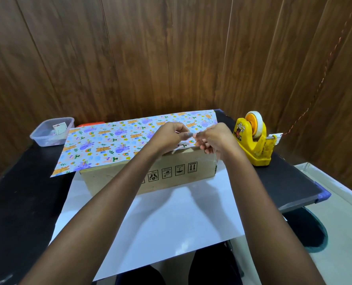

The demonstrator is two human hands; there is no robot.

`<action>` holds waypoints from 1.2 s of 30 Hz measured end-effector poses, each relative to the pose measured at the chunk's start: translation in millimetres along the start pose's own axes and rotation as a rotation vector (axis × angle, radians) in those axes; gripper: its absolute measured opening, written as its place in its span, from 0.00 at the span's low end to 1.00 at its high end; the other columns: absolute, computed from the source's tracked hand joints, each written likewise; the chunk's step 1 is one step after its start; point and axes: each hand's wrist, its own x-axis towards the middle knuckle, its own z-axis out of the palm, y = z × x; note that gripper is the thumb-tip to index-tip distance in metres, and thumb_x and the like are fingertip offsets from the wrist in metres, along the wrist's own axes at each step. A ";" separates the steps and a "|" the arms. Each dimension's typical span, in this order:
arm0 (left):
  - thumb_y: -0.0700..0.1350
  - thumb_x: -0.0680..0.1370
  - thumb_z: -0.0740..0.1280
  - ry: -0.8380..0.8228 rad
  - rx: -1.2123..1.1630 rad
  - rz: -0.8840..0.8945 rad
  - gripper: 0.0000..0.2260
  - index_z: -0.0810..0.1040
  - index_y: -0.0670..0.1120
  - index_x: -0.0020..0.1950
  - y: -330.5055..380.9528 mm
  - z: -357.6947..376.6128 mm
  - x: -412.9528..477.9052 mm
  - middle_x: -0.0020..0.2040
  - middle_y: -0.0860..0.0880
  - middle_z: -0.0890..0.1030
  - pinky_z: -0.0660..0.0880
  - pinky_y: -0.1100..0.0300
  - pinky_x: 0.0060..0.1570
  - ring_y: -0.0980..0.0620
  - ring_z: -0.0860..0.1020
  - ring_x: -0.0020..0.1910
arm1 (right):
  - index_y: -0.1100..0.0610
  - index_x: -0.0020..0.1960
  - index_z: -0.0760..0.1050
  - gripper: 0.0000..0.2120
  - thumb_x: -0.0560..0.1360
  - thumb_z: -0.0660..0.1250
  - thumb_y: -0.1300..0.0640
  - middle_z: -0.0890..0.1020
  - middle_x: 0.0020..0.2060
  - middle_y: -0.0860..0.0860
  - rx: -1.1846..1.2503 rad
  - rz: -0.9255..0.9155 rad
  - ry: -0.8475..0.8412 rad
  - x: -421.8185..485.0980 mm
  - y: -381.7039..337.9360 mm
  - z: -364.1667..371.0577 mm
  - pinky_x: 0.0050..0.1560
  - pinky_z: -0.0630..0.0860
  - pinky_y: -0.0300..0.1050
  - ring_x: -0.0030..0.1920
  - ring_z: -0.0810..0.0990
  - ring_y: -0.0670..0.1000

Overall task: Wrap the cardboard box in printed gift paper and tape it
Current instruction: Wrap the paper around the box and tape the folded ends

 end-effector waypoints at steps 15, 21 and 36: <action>0.46 0.75 0.69 -0.244 0.666 0.197 0.15 0.73 0.36 0.54 -9.7 -2.1 -1.3 0.65 0.48 0.72 0.65 0.64 0.52 0.54 0.70 0.66 | 0.63 0.29 0.72 0.13 0.72 0.66 0.67 0.76 0.27 0.58 -0.595 0.185 -0.082 26.8 -17.8 10.8 0.32 0.67 0.43 0.27 0.69 0.53; 0.46 0.75 0.70 -0.247 0.580 0.151 0.26 0.69 0.42 0.70 -8.6 -1.8 -4.0 0.75 0.52 0.62 0.64 0.67 0.63 0.56 0.67 0.69 | 0.58 0.32 0.66 0.18 0.79 0.63 0.54 0.67 0.15 0.49 -0.646 0.326 -0.248 21.3 -21.6 -3.2 0.20 0.57 0.32 0.19 0.62 0.46; 0.48 0.77 0.66 -0.258 0.717 0.206 0.25 0.65 0.53 0.73 -9.5 0.3 -2.0 0.76 0.53 0.59 0.59 0.65 0.62 0.54 0.60 0.73 | 0.47 0.58 0.80 0.15 0.78 0.59 0.57 0.82 0.54 0.52 -0.791 -0.313 0.049 -16.2 25.8 -10.1 0.47 0.73 0.45 0.53 0.78 0.55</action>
